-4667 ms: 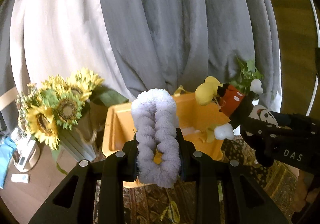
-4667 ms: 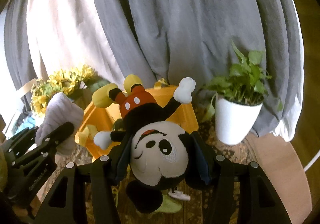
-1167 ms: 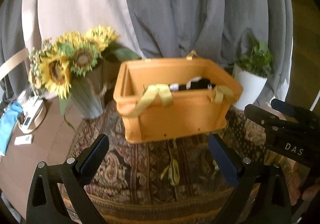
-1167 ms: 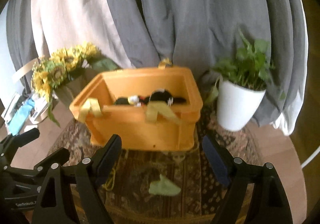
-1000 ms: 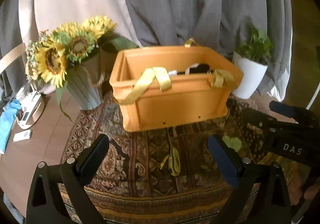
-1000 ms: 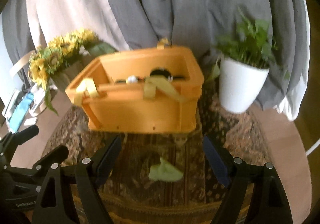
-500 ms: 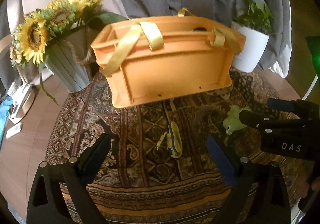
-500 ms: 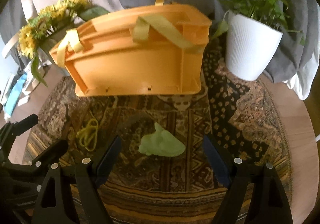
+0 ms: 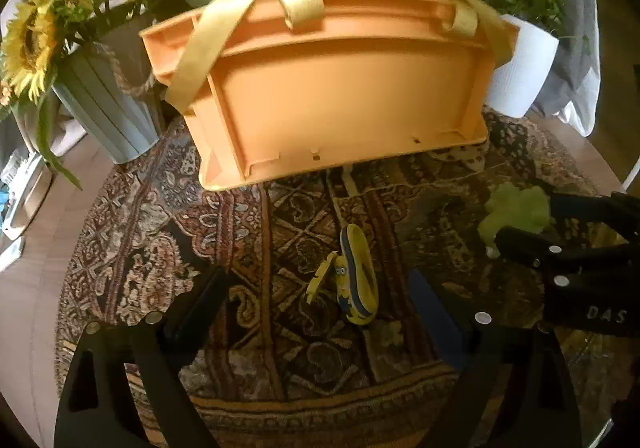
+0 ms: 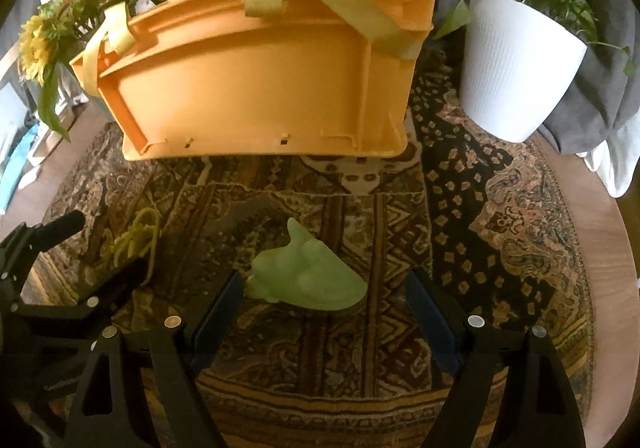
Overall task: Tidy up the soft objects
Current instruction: 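Withdraw both tools from the crate toward the frog and strap toy, then grasp the yellow-blue strap toy with the left tool while the right tool grasps the green frog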
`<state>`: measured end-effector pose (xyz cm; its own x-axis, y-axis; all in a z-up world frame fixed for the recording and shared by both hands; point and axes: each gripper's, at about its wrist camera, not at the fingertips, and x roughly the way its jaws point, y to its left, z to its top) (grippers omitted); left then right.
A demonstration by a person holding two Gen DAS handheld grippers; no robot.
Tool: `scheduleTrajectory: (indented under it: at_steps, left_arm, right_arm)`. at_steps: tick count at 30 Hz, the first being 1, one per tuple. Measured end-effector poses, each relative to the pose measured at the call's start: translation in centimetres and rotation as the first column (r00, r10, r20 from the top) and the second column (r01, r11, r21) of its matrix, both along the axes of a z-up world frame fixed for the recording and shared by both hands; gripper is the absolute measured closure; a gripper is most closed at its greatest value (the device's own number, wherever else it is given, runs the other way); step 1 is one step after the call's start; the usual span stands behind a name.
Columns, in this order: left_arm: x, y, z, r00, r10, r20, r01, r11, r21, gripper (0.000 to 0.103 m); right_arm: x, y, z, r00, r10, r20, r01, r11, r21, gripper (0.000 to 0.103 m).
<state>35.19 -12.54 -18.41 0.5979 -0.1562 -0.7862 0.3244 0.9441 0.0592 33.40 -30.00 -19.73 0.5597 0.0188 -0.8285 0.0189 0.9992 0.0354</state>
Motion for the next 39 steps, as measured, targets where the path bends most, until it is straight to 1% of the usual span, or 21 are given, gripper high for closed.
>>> scheduleTrajectory:
  at_steps: [1, 5, 7, 11, 13, 14, 16, 18, 22, 26, 39]
  left_arm:
    - [0.2, 0.0, -0.3, 1.000, 0.005, -0.006, -0.005, 1.000, 0.001, 0.015]
    - [0.8, 0.0, -1.2, 0.999, 0.025, -0.027, -0.024, 1.000, 0.011, 0.019]
    - [0.9, 0.0, -1.5, 0.999, 0.033, -0.035, -0.032, 0.999, 0.015, 0.025]
    - [0.9, 0.1, -1.9, 0.998, 0.037, -0.047, -0.036, 0.999, 0.009, 0.033]
    - [0.7, 0.1, -1.8, 0.998, 0.037, -0.045, -0.037, 0.999, 0.001, 0.045]
    - [0.6, 0.0, -1.8, 0.998, 0.036, -0.044, -0.036, 0.999, -0.001, 0.048]
    - [0.4, 0.0, -1.7, 0.999, 0.028, -0.045, -0.028, 0.999, -0.014, 0.060]
    - [0.3, -0.1, -1.6, 0.999, 0.020, -0.048, -0.021, 0.999, -0.026, 0.064]
    - [0.1, 0.1, -1.3, 0.999, 0.022, -0.035, -0.023, 0.999, -0.038, 0.069]
    - [-0.6, 0.2, -0.6, 1.000, 0.016, -0.004, -0.017, 0.999, -0.046, 0.069]
    - [-2.9, 0.5, 2.2, 0.998, 0.034, 0.055, -0.029, 0.995, -0.093, 0.070]
  right_arm:
    - [0.1, 0.0, -0.1, 1.000, 0.002, -0.001, -0.002, 1.000, 0.005, 0.019]
    - [0.5, 0.0, -0.7, 1.000, -0.001, -0.006, 0.002, 1.000, 0.014, 0.019]
    - [0.6, 0.0, -1.0, 1.000, -0.003, -0.012, 0.003, 1.000, 0.025, 0.019]
    - [0.7, 0.0, -1.6, 1.000, -0.005, -0.019, 0.006, 0.999, 0.045, 0.019]
    - [0.7, -0.1, -1.7, 1.000, -0.004, -0.014, 0.005, 0.998, 0.058, 0.020]
    - [0.7, -0.2, -1.8, 1.000, -0.005, -0.009, 0.005, 0.998, 0.060, 0.022]
    - [0.5, -0.3, -1.8, 1.000, 0.000, 0.001, 0.000, 0.998, 0.064, 0.026]
    - [0.4, -0.3, -1.8, 1.000, 0.012, 0.010, -0.013, 0.997, 0.080, 0.037]
    - [0.1, -0.1, -1.5, 1.000, 0.005, 0.026, -0.007, 0.998, 0.061, 0.037]
    - [-0.6, 0.1, -0.8, 0.999, 0.002, 0.042, -0.005, 0.997, 0.075, 0.037]
    - [-2.2, 0.5, 2.1, 0.993, 0.012, 0.118, -0.022, 0.996, 0.089, 0.037]
